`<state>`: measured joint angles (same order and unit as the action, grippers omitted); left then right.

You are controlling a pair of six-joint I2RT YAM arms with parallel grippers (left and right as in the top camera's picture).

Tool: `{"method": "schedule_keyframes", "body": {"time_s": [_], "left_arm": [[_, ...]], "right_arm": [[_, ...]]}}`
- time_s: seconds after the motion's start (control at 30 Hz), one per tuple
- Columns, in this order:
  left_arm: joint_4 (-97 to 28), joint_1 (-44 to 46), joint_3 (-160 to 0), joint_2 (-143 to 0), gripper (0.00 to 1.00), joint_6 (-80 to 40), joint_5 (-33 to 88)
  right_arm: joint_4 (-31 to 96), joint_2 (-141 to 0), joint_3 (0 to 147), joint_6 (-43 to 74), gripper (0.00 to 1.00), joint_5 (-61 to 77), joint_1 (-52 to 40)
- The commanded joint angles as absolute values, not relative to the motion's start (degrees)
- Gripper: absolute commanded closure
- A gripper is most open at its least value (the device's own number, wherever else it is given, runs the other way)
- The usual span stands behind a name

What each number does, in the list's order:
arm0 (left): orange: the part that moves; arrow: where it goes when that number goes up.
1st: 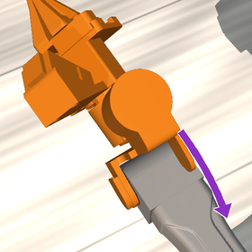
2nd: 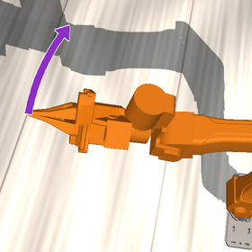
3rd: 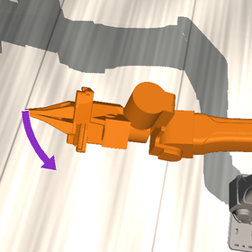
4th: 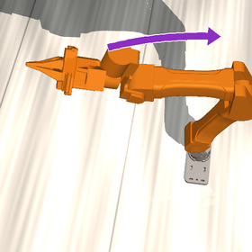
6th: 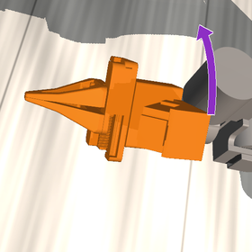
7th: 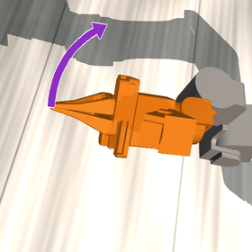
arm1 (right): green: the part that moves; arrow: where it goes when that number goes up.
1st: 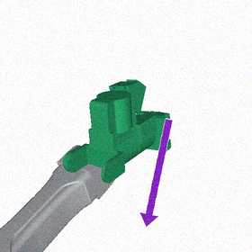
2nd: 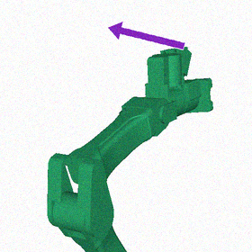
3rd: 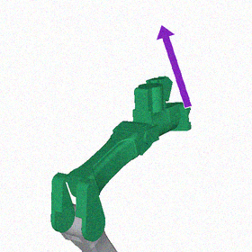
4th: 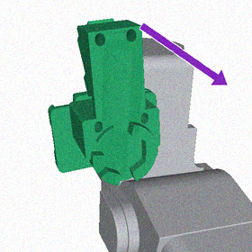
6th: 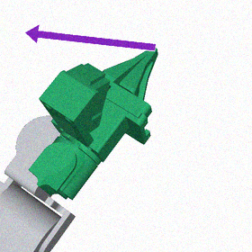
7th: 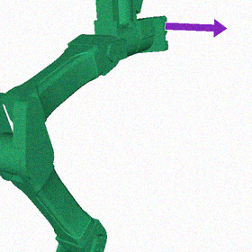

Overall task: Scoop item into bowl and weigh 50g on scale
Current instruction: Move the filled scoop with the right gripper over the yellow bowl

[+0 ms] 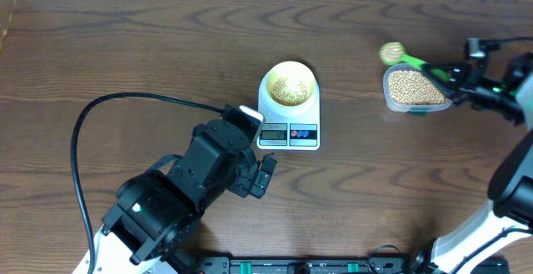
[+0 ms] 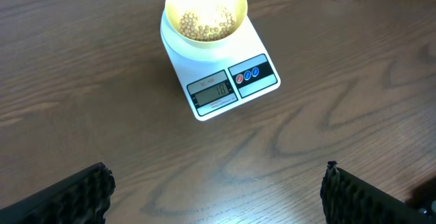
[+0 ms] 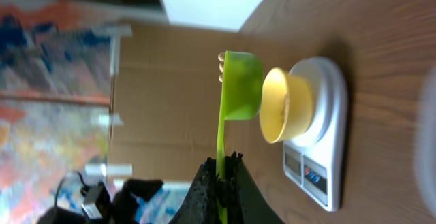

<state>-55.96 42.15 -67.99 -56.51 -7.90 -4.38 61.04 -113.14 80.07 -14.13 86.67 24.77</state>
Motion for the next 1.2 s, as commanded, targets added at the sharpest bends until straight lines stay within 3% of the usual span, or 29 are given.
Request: {"method": "schedule_keyframes", "body": {"time_s": [0.0,0.47,0.8,1.17], "left_arm": [[-56.2,42.2,-69.1,-56.5,0.01,-8.2,-4.1],[-56.2,42.2,-69.1,-56.5,0.01,-8.2,-4.1],[-56.1,42.2,-69.1,-56.5,0.01,-8.2,-4.1],[-56.2,42.2,-69.1,-56.5,0.01,-8.2,-4.1]], "right_arm": [[60.1,-113.6,79.8,-14.8,0.99,89.4,19.0],[43.8,-113.6,79.8,-2.0,0.99,88.2,3.6],[32.5,-113.6,79.8,10.1,0.99,73.0,-3.1],[26.4,-113.6,80.0,15.0,0.99,60.9,-9.3]]}}
